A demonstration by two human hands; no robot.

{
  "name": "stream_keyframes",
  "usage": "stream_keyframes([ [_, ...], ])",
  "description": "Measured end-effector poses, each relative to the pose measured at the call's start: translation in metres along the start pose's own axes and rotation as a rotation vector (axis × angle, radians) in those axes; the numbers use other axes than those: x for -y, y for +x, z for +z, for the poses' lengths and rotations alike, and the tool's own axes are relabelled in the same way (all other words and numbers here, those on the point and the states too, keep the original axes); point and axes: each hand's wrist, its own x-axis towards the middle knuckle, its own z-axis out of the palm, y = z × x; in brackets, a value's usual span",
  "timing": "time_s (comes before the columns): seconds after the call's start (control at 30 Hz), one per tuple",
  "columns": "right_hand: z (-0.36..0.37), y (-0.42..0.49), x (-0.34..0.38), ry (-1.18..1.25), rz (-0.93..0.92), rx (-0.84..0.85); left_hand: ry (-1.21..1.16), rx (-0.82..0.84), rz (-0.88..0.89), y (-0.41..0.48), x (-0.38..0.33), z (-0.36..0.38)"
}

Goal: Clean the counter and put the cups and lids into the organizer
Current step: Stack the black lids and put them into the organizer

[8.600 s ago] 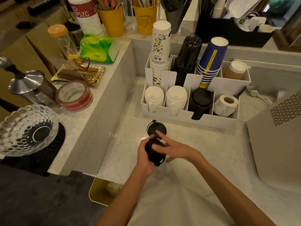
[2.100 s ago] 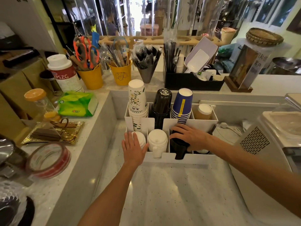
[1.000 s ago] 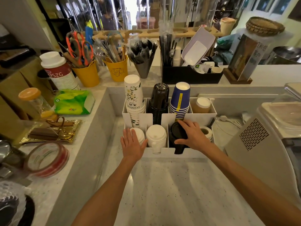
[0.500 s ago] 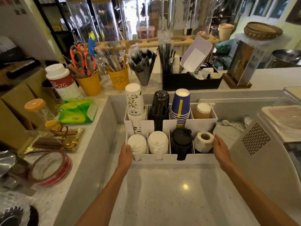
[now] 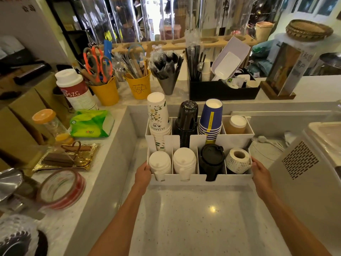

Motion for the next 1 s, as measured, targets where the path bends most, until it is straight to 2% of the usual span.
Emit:
stream_keyframes([
  [0.23,0.009,-0.012,-0.005,0.027,-0.053,-0.029,0.03,0.008,0.017,0.004,0.001,0.0],
  [0.43,0.011,-0.026,-0.012,-0.143,-0.189,-0.095,0.029,-0.001,0.008,0.005,0.002,0.001],
  [0.6,0.011,-0.027,-0.011,-0.156,-0.177,-0.112,0.026,-0.02,-0.024,0.006,-0.002,0.001],
  [1.0,0.002,-0.027,0.002,-0.114,-0.143,0.018,0.022,-0.013,0.032,0.001,0.0,0.0],
])
